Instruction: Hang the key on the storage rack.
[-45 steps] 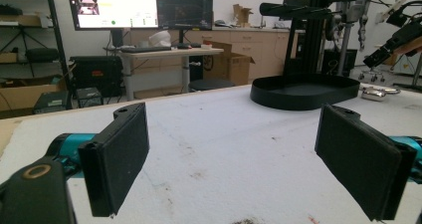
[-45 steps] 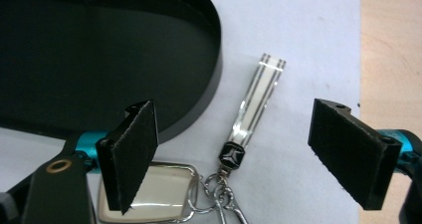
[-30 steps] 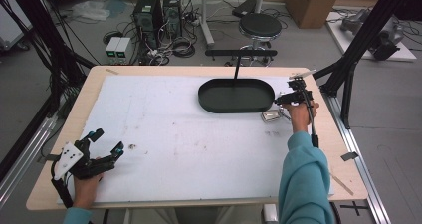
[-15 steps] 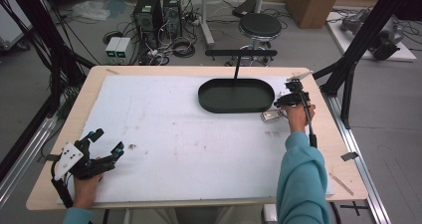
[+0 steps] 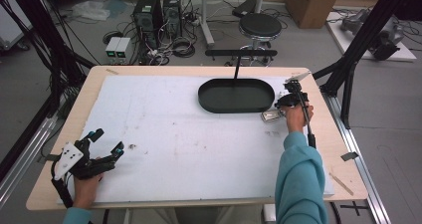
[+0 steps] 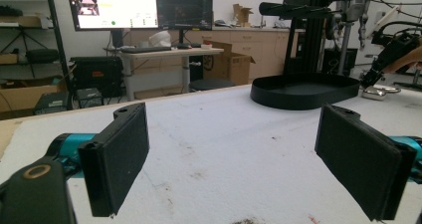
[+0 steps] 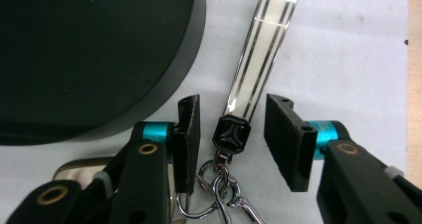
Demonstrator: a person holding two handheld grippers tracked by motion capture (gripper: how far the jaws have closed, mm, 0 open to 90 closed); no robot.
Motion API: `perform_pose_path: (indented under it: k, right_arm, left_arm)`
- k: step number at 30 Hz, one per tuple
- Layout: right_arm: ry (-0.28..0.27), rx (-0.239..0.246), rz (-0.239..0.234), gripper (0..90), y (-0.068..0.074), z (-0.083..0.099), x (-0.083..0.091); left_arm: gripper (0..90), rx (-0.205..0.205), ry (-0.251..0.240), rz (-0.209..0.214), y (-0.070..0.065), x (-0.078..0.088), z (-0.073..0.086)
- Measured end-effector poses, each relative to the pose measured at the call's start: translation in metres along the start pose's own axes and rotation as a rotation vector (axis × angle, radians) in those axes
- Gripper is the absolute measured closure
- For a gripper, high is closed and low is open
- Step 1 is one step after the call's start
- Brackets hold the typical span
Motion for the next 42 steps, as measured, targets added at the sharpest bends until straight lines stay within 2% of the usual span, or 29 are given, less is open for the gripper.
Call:
perform_pose_path:
  k: [14, 15, 16, 22, 34, 42]
  right_arm:
    - [0.016, -0.005, 0.016, 68.0, 0.000, 0.000, -0.002]
    - [0.021, -0.011, 0.023, 72.6, 0.001, 0.001, -0.002]
    - [0.019, -0.012, 0.027, 73.4, 0.001, 0.000, -0.002]
    - [0.020, -0.021, 0.042, 74.2, 0.003, 0.000, -0.002]
    - [0.006, -0.028, 0.002, 74.6, -0.003, 0.000, 0.009]
    - [-0.037, -0.022, -0.050, 74.7, -0.005, -0.001, 0.024]
  left_arm:
    - [14.2, 0.000, 0.000, 0.000, 0.000, 0.000, 0.000]
    - [14.2, 0.000, 0.000, 0.000, 0.000, 0.000, 0.000]
    - [14.2, 0.000, 0.000, 0.000, 0.000, 0.000, 0.000]
    - [14.2, 0.000, -0.001, 0.000, 0.000, 0.000, 0.000]
    - [14.2, 0.000, 0.000, 0.000, 0.000, 0.000, 0.000]
    - [14.2, -0.001, 0.000, 0.000, 0.000, 0.000, 0.000]
Point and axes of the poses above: each handheld gripper's, and its own axes: x roughly backward along the jaws, z roughly out of its underside, y roughly to its left, the point moved 1 cm from there along -x, roughly forward along the jaws, and after that the axes turned 10 degrees about -x, right-handed, at the moved point
